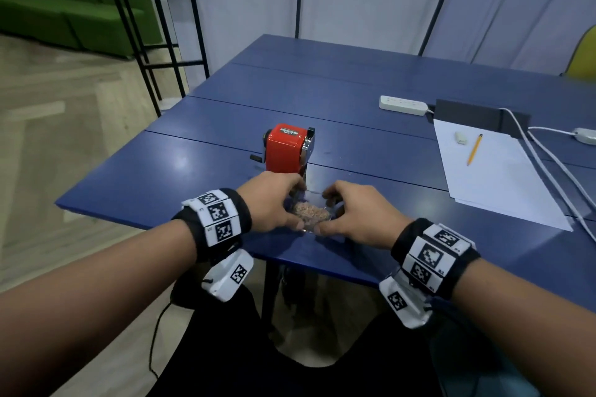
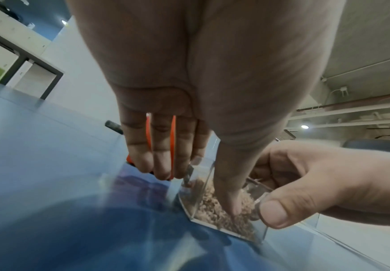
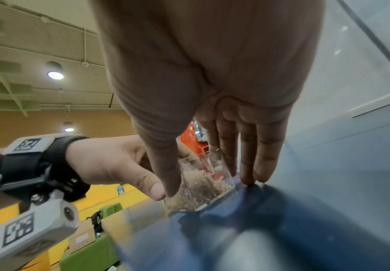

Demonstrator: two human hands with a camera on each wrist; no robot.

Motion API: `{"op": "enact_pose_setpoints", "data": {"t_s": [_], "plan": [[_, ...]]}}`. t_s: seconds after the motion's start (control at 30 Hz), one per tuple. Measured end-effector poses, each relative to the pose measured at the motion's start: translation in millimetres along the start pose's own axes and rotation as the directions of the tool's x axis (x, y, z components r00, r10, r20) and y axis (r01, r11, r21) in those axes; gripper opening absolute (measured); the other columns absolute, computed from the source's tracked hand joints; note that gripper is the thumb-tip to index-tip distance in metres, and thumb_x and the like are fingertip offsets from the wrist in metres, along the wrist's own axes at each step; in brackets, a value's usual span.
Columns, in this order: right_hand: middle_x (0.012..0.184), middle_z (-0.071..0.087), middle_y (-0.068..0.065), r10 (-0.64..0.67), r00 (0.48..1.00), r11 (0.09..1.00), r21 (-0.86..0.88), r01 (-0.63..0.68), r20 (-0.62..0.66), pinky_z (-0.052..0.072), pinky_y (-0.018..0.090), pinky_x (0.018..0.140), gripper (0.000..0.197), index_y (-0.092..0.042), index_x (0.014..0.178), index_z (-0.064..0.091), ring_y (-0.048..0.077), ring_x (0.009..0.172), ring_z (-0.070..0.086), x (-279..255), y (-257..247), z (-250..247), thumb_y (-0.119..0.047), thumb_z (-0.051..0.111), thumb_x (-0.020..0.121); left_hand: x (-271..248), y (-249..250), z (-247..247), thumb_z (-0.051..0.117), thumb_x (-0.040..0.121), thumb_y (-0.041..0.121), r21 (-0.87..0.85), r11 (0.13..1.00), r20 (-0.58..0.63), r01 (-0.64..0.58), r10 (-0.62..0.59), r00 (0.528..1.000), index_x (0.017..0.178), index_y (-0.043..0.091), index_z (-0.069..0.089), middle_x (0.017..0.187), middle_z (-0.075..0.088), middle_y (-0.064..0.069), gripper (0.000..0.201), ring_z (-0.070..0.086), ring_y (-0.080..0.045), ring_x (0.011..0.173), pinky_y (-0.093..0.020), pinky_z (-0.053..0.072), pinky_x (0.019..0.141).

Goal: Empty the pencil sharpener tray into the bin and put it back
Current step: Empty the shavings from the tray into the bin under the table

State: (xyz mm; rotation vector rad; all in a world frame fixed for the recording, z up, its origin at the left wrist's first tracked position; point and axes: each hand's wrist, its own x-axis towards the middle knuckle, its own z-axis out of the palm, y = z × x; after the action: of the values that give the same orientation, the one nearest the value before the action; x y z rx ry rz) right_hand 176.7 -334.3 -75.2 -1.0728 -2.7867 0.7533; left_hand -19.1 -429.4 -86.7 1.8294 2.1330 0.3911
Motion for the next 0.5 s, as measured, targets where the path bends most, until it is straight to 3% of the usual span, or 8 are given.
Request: {"op": "enact_pose_setpoints", "data": {"t_s": [0.1, 0.2, 0.3, 0.37, 0.5], "plan": [[0.122, 0.067, -0.003, -0.036, 0.999, 0.999, -0.010, 0.036, 0.009, 0.052, 0.029, 0.080, 0.074, -0.022, 0.132, 0.057, 0.016, 0.098, 0.064, -1, -12, 11, -0.053, 0.088, 0.073, -16, -13, -3, 0.089, 0.069, 0.048, 0.021, 1.000, -0.005, 0.006, -0.006, 1.000, 0.135, 0.026, 0.055, 0.124, 0.069, 0.001, 0.077, 0.066, -0.022, 0.107, -0.038, 0.056, 0.089], [0.127, 0.067, -0.002, -0.044, 0.999, 0.999, 0.010, 0.044, 0.010, 0.054, 0.030, 0.082, 0.086, -0.023, 0.142, 0.050, 0.016, 0.103, 0.065, -1, -20, 18, -0.050, 0.090, 0.071, -25, -23, 0, 0.088, 0.069, 0.051, -0.005, 1.000, -0.020, 0.031, -0.031, 0.999, 0.137, 0.028, 0.050, 0.129, 0.068, 0.000, 0.081, 0.065, -0.021, 0.111, -0.038, 0.055, 0.092], [0.132, 0.065, -0.001, -0.024, 0.999, 1.000, 0.018, 0.024, 0.030, 0.054, 0.031, 0.085, 0.102, -0.024, 0.152, 0.039, 0.018, 0.110, 0.064, -5, -22, 20, -0.049, 0.092, 0.069, -33, -30, 5, 0.090, 0.066, 0.050, -0.075, 0.997, -0.025, 0.034, -0.036, 0.999, 0.150, 0.028, 0.037, 0.141, 0.063, -0.001, 0.102, 0.063, -0.022, 0.121, -0.038, 0.053, 0.100], [0.130, 0.067, -0.001, -0.012, 0.999, 1.000, 0.018, 0.011, 0.033, 0.053, 0.031, 0.086, 0.099, -0.024, 0.151, 0.040, 0.018, 0.108, 0.064, -7, -23, 20, -0.048, 0.092, 0.071, -38, -32, 7, 0.090, 0.067, 0.047, -0.108, 0.994, -0.017, 0.025, -0.027, 0.999, 0.155, 0.027, 0.032, 0.146, 0.060, -0.002, 0.108, 0.061, -0.022, 0.127, -0.037, 0.050, 0.104], [0.124, 0.069, -0.003, 0.004, 1.000, 1.000, 0.024, -0.004, 0.027, 0.057, 0.033, 0.088, 0.082, -0.026, 0.141, 0.052, 0.015, 0.100, 0.068, -4, -30, 18, -0.046, 0.091, 0.072, -41, -32, 4, 0.088, 0.073, 0.042, -0.138, 0.990, -0.013, 0.018, -0.020, 1.000, 0.151, 0.024, 0.042, 0.140, 0.064, -0.002, 0.092, 0.064, -0.021, 0.122, -0.035, 0.051, 0.101]]}}
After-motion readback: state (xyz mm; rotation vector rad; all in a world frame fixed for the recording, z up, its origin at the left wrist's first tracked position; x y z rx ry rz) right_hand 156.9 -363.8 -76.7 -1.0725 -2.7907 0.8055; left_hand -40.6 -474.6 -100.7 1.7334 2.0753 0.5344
